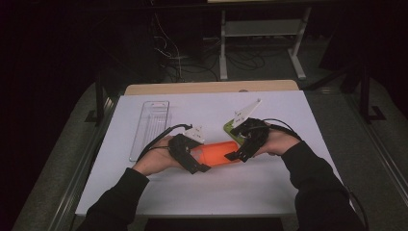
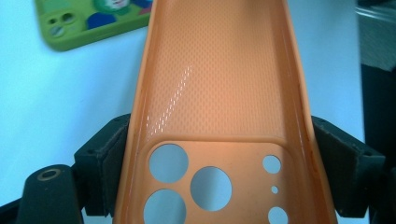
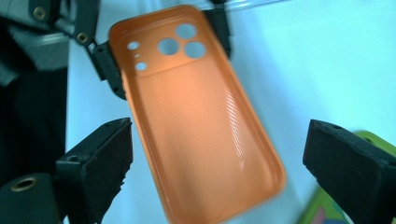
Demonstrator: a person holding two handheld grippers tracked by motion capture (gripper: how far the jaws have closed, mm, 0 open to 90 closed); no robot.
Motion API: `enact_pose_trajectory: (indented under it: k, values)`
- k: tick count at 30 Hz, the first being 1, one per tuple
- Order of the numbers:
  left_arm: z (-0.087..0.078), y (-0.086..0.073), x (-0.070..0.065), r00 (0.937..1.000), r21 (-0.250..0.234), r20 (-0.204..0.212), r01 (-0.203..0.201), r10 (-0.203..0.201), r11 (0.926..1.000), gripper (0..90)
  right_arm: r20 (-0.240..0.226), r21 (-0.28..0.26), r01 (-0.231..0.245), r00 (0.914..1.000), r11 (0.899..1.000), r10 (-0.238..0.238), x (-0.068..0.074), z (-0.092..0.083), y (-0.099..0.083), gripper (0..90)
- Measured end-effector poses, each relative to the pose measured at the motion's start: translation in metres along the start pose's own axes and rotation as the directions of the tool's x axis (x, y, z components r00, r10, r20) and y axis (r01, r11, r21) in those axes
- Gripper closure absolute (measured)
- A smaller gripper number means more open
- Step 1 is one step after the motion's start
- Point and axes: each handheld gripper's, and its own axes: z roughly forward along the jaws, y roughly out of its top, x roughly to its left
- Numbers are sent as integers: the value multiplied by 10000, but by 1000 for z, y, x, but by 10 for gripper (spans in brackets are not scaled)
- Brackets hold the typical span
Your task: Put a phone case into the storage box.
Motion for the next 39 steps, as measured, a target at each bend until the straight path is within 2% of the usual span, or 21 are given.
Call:
enact_pose_trajectory:
  k: [2,4,5,8,9,11,13,15,18,19,21,22,24,27,29,30,31,33,35,36,39]
  values:
    - [-1,-1,-1,9994,-81,-205,275,-276,9996,156,154,-47,-136,9998,9999,137,-1,-2,-3,74]
    - [-2,-2,-3,9976,-113,-534,444,-450,9989,156,380,-160,-558,9977,9983,563,-2,-5,-8,72]
    - [-3,-2,-2,9965,-70,-751,372,-376,9993,156,495,-263,-673,9964,9974,685,-2,-6,-11,71]
    - [-6,-4,-2,9883,-200,-1316,757,-777,9969,156,701,-627,-1393,9872,9883,1436,-1,-8,-19,72]
    - [-6,-5,-3,9854,-242,-1432,891,-916,9957,156,688,-854,-1856,9791,9789,1916,1,-9,-22,72]
    - [-7,-7,-4,9776,-398,-1657,1247,-1296,9914,157,700,-1030,-2081,9739,9727,2158,1,-9,-27,72]
    - [-7,-9,-4,9690,-570,-1907,1487,-1569,9872,157,965,-1223,-2367,9637,9639,2489,4,-6,-35,72]
    - [-8,-11,-3,9647,-552,-2037,1588,-1668,9858,156,1065,-1335,-2400,9611,9615,2547,5,-5,-38,72]
    - [-9,-13,-4,9609,-576,-2021,1813,-1893,9817,156,1250,-1726,-3025,9373,9374,3254,8,-1,-46,69]
    - [-8,-14,-4,9564,-720,-2036,1988,-2095,9774,156,1282,-1827,-3236,9284,9284,3488,9,1,-49,68]
    - [-9,-18,-3,9545,-544,-2077,2072,-2140,9768,156,1649,-1778,-3578,9075,9167,3863,13,9,-57,63]
    - [-9,-18,-3,9545,-544,-2077,2072,-2140,9768,156,1649,-1778,-3578,9075,9167,3863,13,9,-57,63]
    - [-9,-21,-4,9534,-608,-2054,2132,-2212,9751,156,1688,-1731,-3886,8936,9050,4159,18,14,-62,59]
    - [-8,-24,-5,9524,-546,-2061,2182,-2248,9744,156,2091,-1700,-4071,8750,8974,4366,26,19,-69,62]
    - [-9,-26,-4,9535,-481,-2052,2157,-2210,9753,156,2086,-1613,-4216,8691,8923,4484,32,22,-73,60]
    - [-9,-26,-4,9521,-434,-2054,2224,-2266,9740,156,2167,-1597,-4156,8702,8954,4426,33,24,-75,58]
    - [-9,-27,-4,9520,-470,-2051,2222,-2271,9739,156,2267,-1709,-4277,8596,8876,4579,35,27,-78,59]
    - [-9,-27,-4,9512,-545,-1992,2295,-2358,9718,156,2208,-1731,-4336,8579,8843,4639,35,29,-80,58]
    - [-9,-27,-5,9514,-540,-1985,2291,-2353,9719,156,2175,-1693,-4287,8620,8875,4579,34,35,-80,57]
    - [-7,-27,-5,9493,-517,-1968,2395,-2450,9695,156,2159,-1620,-4328,8614,8868,4598,34,37,-79,56]
    - [-7,-26,-5,9496,-494,-1936,2416,-2466,9691,156,2126,-1611,-4315,8630,8876,4582,34,39,-78,51]
